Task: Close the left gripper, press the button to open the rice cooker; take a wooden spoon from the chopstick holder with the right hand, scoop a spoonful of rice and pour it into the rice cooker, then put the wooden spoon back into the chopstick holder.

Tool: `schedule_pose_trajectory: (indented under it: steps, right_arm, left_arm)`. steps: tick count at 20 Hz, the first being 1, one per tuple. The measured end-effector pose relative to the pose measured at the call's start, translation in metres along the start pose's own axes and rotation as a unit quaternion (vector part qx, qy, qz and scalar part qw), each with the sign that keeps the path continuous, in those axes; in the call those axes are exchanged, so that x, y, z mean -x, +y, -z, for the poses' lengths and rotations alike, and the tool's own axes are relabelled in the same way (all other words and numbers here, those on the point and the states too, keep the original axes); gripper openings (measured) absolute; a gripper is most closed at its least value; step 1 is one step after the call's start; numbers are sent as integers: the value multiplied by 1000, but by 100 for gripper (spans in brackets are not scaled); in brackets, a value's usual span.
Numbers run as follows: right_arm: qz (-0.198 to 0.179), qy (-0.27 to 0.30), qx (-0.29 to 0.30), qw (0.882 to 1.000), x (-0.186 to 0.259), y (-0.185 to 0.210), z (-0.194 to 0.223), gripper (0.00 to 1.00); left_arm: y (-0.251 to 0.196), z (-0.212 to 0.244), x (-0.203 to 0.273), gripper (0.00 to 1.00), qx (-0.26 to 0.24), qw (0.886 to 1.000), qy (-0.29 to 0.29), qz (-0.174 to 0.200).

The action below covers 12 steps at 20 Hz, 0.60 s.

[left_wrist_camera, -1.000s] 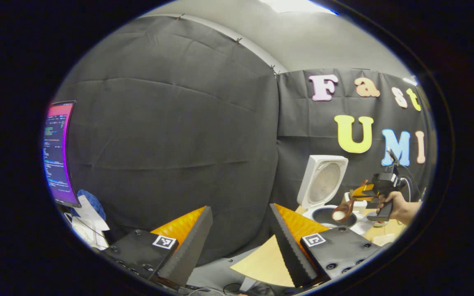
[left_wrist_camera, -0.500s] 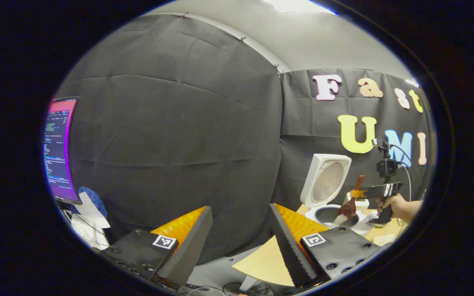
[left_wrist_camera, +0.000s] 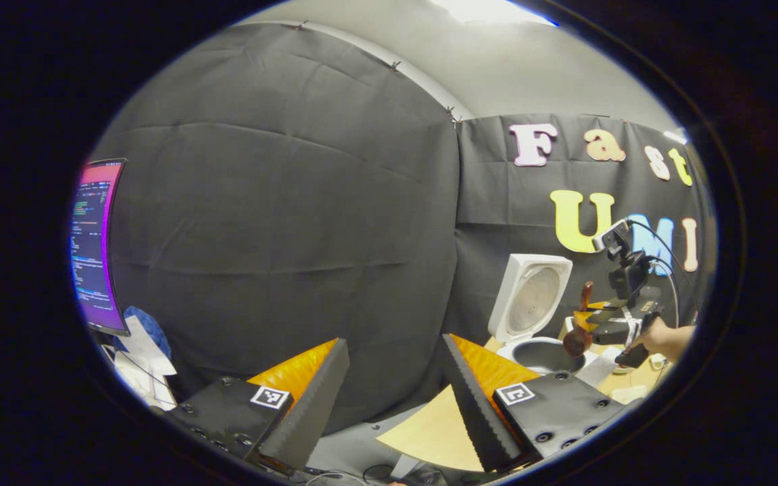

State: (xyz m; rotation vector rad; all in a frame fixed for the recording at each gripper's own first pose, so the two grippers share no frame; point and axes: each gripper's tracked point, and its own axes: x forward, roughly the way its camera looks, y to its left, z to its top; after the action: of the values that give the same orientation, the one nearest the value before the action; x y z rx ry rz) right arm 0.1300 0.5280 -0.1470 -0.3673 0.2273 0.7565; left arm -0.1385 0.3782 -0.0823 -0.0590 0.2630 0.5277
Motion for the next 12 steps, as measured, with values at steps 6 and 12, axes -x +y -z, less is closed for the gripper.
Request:
schedule_pose_trajectory:
  steps: [6, 12]
  right_arm:
    - [-23, 23, -97, 995, 4, -5, 4, 13]
    - [-69, 27, -302, 951, 18, -20, -11, 13]
  left_arm:
    - [-12, -4, -3, 94, 2, 1000, -5, 11]
    - [-30, -9, -6, 92, 1, 1000, -10, 26]
